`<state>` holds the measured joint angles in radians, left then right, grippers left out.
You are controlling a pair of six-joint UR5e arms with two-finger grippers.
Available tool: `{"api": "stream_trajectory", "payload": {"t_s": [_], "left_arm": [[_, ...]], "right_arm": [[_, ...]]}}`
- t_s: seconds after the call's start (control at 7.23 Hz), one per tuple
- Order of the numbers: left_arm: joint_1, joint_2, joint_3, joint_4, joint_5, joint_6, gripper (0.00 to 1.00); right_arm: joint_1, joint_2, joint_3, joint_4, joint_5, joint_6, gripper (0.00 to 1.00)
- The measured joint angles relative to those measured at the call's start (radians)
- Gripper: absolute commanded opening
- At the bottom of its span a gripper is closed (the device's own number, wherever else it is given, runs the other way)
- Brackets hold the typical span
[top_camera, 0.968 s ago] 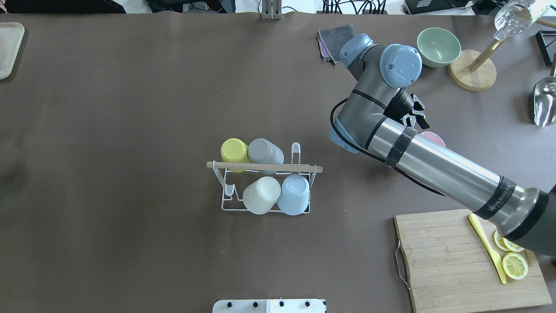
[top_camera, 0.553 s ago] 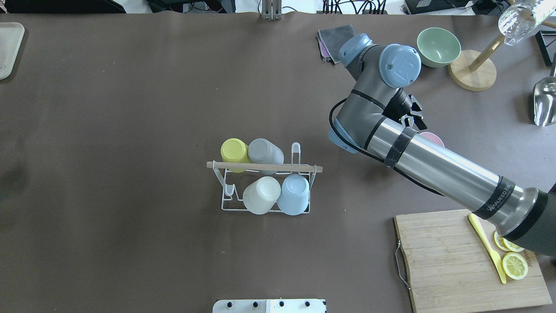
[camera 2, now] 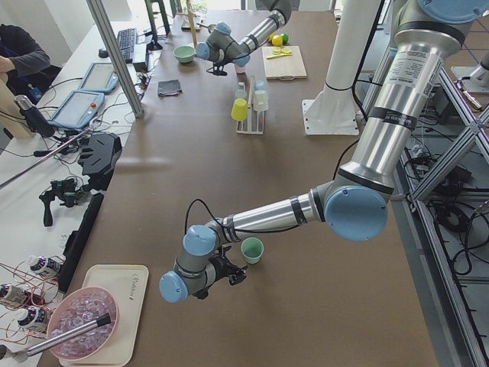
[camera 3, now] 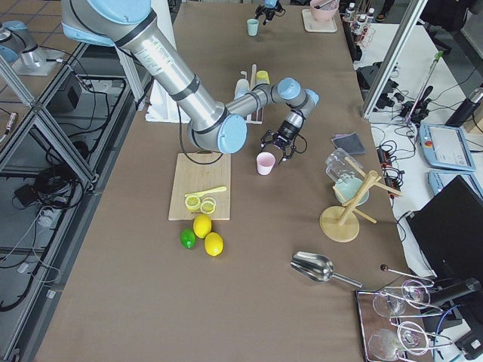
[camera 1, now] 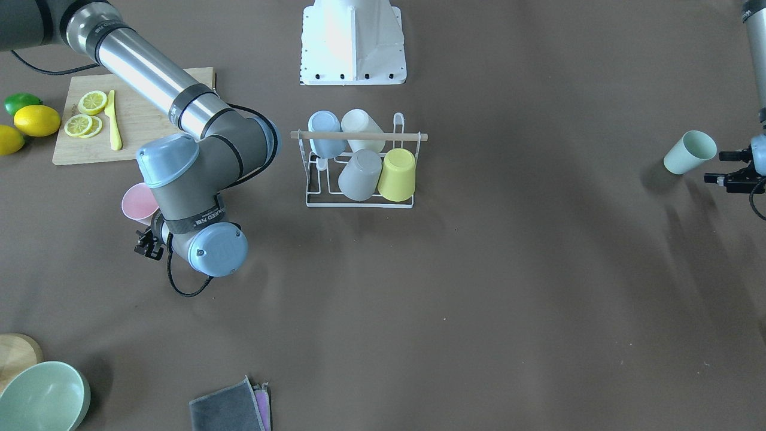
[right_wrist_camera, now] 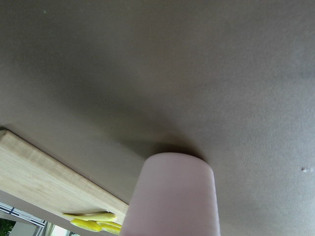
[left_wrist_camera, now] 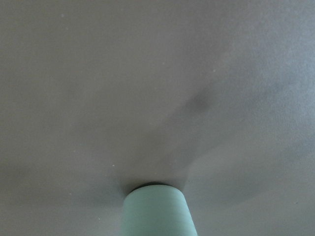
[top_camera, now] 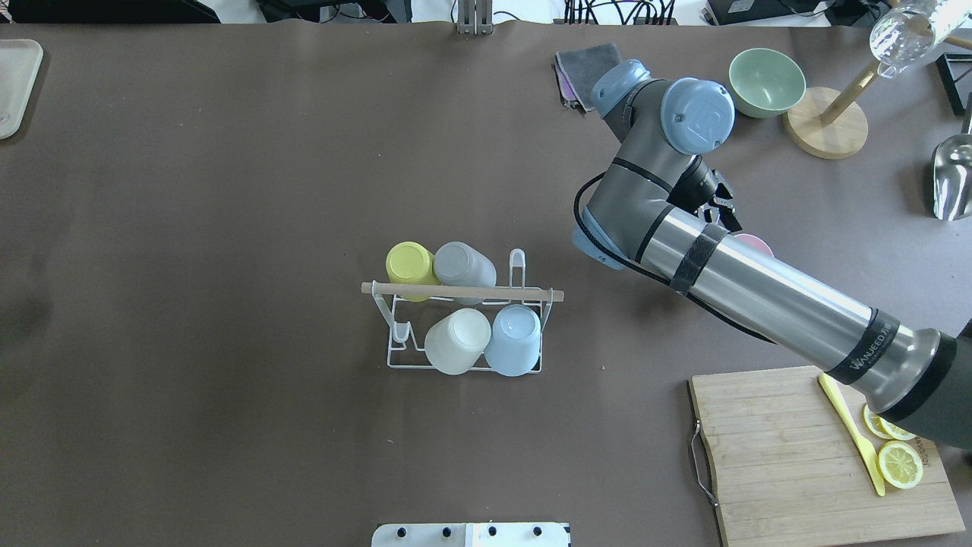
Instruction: Place cup on cup holder
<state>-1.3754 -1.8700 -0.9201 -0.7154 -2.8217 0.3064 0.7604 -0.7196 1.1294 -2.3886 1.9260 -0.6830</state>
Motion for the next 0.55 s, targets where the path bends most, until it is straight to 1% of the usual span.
{"api": "stream_trajectory", "payload": {"t_s": [0.55], "left_arm": [[0.036, 0.003, -0.003, 0.002, -0.003, 0.0, 0.95]], "right_arm": [[-0.011, -0.009, -0.02, -0.005, 0.021, -0.005, 1.0]]}}
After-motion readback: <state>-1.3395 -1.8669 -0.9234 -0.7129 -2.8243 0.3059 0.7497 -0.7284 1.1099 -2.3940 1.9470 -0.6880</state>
